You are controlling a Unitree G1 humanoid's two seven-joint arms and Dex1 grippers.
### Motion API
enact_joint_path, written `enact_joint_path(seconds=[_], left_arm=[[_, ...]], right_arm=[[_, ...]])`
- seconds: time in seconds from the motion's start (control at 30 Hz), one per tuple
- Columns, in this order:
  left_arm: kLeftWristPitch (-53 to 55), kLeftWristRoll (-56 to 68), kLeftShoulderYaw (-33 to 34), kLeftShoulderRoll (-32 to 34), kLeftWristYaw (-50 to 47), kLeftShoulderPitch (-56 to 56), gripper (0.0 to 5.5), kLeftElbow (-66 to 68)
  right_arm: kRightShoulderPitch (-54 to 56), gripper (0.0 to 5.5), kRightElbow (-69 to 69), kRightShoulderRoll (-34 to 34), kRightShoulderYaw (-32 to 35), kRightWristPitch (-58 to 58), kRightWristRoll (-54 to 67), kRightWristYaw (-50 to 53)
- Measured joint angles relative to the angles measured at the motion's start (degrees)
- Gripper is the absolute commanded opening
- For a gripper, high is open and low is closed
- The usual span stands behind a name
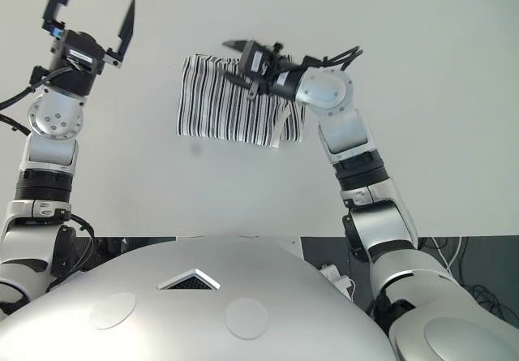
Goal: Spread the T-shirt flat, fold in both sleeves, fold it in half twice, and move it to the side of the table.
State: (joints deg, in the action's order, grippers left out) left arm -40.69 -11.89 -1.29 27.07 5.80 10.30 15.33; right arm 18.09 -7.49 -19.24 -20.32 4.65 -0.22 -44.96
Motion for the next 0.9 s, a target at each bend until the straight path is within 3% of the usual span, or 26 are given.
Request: enact_joint_path(seconds=[0.2, 0.4, 0.5, 0.6, 0.67, 0.9], left_arm=[[0.39, 0.00, 2.14, -1.73, -1.49, -1.29, 3.65, -5.21], [1.52, -1.90, 2.05, -2.37, -1.47, -3.22, 3.65, -7.51], [2.16, -2.43, 2.05, -2.40, -1.48, -3.91, 3.65, -8.54], [2.91, -4.25, 2.11, -2.50, -1.77, -5.64, 3.65, -8.89], [3.01, -4.47, 2.13, -2.69, -1.92, -6.20, 3.65, -9.33], [3.97, -4.61, 2.44, -2.74, -2.24, -7.16, 3.65, -10.02]], right_arm=[[2.69, 2.05, -13.45, -0.48, -2.18, 2.33, -2.13, -4.28], [15.67, 2.05, -41.07, 0.22, 0.71, 7.69, -2.33, -3.32], [21.70, 2.05, -54.94, -0.44, 6.12, 6.69, -0.83, 0.09], [23.93, 2.05, -65.28, -6.74, 15.48, 1.20, 2.82, 12.69], [22.46, 2.05, -68.07, -11.39, 20.93, -0.34, 4.96, 19.48], [16.88, 2.05, -68.59, -15.75, 31.52, 1.07, 7.74, 26.60]])
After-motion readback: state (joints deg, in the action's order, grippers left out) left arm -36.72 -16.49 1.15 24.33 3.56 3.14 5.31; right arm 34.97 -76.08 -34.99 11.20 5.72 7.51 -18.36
